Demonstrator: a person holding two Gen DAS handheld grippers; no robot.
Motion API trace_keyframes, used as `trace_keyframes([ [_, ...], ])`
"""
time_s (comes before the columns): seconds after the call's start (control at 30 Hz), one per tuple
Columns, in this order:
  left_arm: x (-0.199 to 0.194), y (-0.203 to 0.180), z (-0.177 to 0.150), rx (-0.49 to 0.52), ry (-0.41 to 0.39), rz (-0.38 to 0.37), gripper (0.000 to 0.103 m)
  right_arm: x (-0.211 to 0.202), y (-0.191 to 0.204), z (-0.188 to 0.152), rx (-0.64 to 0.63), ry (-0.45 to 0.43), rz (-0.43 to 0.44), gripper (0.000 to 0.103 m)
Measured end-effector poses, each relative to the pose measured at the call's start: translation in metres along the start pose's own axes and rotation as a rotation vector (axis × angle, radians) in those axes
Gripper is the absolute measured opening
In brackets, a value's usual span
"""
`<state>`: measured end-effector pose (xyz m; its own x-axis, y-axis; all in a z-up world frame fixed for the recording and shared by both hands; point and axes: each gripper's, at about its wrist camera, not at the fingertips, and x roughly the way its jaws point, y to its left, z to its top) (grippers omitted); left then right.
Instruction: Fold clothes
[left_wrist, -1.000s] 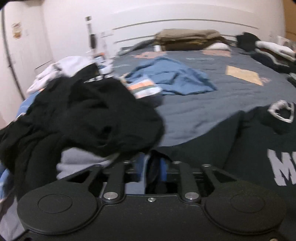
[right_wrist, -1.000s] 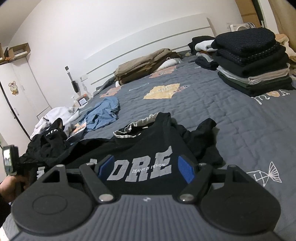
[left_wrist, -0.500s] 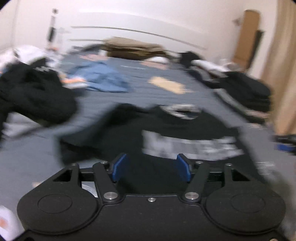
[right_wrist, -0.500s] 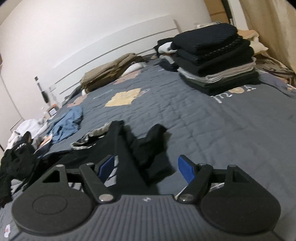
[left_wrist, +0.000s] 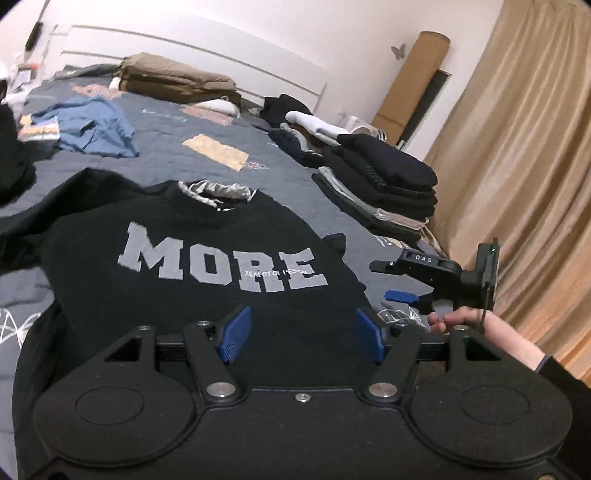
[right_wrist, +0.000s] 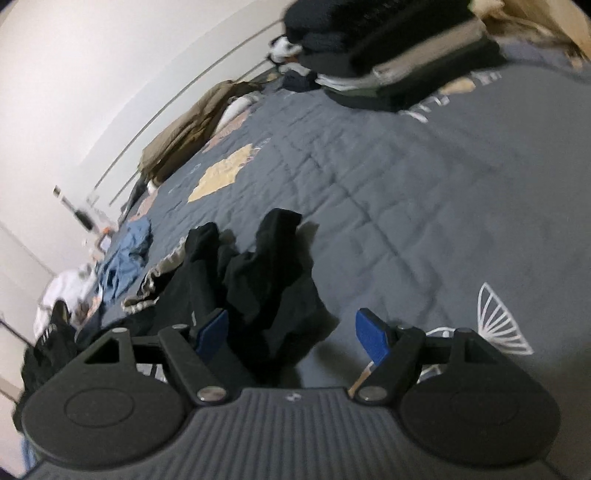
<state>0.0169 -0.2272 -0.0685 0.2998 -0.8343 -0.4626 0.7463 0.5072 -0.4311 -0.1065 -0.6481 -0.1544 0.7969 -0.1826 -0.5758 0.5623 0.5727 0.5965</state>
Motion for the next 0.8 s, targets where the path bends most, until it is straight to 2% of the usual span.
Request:
trace_keyframes([
  [0.13,0.001,0.007,-0.001,-0.011,0.006,0.007,0.062,0.018,-0.01,-0.002,0.09,0.044,0.032,0.075],
  [0.27,0.002,0.006,-0.001,-0.007,0.004,0.007,0.062,0.028,-0.013,-0.006,0.138,0.041,0.053,0.075],
  [0.37,0.002,0.005,0.0,-0.004,0.003,0.007,0.062,0.035,-0.015,-0.005,0.173,0.028,0.06,0.067],
  [0.4,0.002,0.005,0.0,-0.003,0.003,0.007,0.062,0.037,-0.016,-0.004,0.181,0.027,0.065,0.052],
  [0.43,0.002,0.005,0.0,-0.002,0.002,0.008,0.062,0.04,-0.017,-0.003,0.188,0.035,0.076,0.026],
  [0.47,0.002,0.005,0.0,-0.001,0.002,0.008,0.062,0.042,-0.018,-0.002,0.199,0.037,0.072,0.016],
  [0.57,0.003,0.004,0.0,0.002,0.001,0.008,0.062,0.034,-0.019,0.0,0.219,-0.013,0.061,0.016],
  [0.63,0.003,0.004,0.0,0.003,0.0,0.009,0.062,0.018,-0.018,0.006,0.226,-0.078,0.049,0.013],
  [0.8,0.003,0.003,0.001,0.008,-0.002,0.009,0.062,-0.048,-0.018,0.029,0.263,-0.307,0.024,0.008],
])
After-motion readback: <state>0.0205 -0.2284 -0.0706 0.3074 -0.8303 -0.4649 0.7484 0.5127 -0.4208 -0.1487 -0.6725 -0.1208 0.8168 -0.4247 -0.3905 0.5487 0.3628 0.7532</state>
